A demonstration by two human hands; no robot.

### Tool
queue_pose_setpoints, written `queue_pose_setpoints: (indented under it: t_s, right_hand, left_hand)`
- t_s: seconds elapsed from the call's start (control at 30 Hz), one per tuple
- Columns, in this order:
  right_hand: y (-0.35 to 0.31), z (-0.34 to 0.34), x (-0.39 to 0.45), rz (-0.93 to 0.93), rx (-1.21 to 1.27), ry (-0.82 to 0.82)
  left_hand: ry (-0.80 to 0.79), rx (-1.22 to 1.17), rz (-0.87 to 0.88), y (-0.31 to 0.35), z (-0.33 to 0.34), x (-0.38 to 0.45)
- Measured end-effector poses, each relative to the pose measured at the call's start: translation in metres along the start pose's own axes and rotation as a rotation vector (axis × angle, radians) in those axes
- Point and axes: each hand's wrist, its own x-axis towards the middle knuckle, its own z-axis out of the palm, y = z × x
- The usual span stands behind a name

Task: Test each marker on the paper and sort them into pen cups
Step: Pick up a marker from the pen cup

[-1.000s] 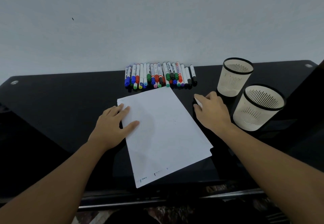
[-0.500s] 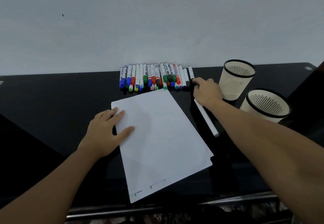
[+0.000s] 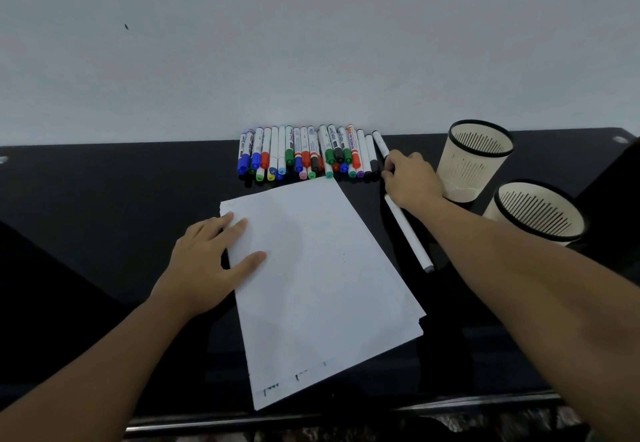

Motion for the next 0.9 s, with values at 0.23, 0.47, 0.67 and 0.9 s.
queue_pose_setpoints:
  t_s: [0.23, 0.47, 0.67, 0.9]
  right_hand:
    - [-0.003, -0.003, 0.006, 0.000, 0.000, -0.003]
    - [-0.002, -0.006, 0.017, -0.005, 0.009, -0.051]
    - [-0.007, -0.013, 0.002, -0.126, 0.124, 0.271]
    - [-0.035, -0.044, -0.019, -0.501, 0.216, 0.514]
  left_hand:
    - [0.007, -0.004, 0.006, 0.001, -0.001, 0.001]
    - [0.023, -0.015, 0.008, 0.000, 0.000, 0.000]
    - [0.036, -0.028, 0.010, 0.000, 0.001, 0.000]
    - [0.009, -0.022, 0.005, 0.004, 0.000, 0.001]
